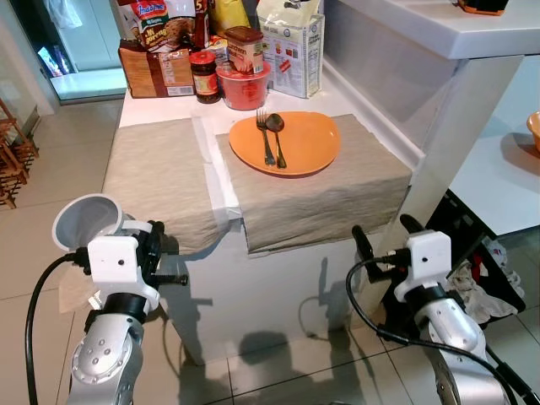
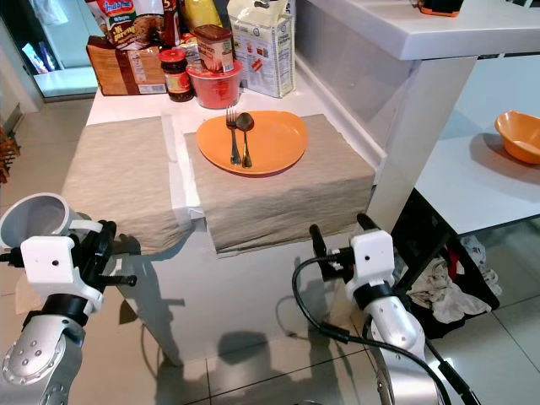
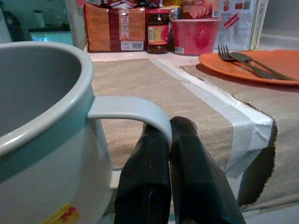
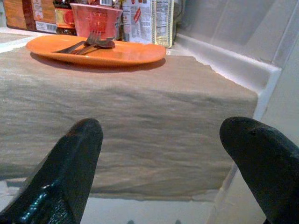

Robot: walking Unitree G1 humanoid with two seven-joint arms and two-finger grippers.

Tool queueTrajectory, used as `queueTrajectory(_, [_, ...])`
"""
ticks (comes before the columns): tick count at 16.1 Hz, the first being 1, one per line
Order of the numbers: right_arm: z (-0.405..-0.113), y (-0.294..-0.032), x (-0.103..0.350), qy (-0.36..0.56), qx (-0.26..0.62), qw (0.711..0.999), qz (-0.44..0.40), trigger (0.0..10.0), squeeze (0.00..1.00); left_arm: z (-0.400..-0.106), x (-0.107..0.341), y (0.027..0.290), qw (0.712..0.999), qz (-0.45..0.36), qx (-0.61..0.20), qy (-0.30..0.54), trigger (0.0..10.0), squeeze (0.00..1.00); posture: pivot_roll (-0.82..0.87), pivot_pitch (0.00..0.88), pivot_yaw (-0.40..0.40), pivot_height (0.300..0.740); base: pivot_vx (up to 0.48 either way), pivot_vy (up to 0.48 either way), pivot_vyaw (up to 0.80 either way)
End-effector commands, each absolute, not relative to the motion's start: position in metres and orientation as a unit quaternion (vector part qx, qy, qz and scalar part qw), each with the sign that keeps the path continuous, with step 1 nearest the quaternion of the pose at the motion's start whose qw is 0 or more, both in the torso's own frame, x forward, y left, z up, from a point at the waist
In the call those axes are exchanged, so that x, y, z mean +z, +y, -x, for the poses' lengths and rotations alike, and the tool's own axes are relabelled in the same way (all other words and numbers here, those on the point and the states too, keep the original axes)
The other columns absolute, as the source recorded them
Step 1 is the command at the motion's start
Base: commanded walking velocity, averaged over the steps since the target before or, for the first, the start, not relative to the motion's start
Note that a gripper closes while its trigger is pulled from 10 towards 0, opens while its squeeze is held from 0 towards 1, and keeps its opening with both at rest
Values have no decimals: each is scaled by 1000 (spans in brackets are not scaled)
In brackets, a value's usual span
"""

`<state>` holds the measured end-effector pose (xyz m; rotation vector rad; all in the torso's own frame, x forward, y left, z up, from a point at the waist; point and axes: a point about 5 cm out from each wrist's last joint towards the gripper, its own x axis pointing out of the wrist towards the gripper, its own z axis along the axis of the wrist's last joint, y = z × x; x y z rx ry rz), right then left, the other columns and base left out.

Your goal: Setting the table

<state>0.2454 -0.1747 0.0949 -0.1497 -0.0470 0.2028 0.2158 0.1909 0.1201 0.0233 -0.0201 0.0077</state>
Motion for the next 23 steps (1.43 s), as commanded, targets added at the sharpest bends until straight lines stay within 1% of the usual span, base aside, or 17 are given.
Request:
queueTrajectory(1, [-252, -174, 95, -16, 98, 992, 73, 10000, 0, -220, 112, 190, 1000, 7, 6, 12, 0, 0, -65, 0, 9, 736, 0, 0, 0])
queueTrajectory(5, [-257, -169, 97, -18, 102, 992, 71, 10000, 0, -227, 117, 187, 1000, 15, 3, 5, 0, 0, -62, 0, 11, 736, 0, 0, 0])
queueTrajectory(14, [-255, -169, 96, -15, 102, 992, 73, 10000, 0, -229, 117, 186, 1000, 13, 5, 9, 0, 0, -68, 0, 14, 736, -311, 0, 0])
queueTrajectory(19, [-253, -167, 95, -15, 106, 991, 76, 10000, 0, -233, 120, 181, 1000, 1, -6, 4, 0, 0, -71, 0, 16, 736, 0, 0, 0])
queueTrajectory(23, [-254, -168, 93, -12, 106, 991, 78, 10000, 0, -239, 118, 181, 1000, -1, -5, 8, 0, 0, -75, 0, 18, 736, 0, -478, 0])
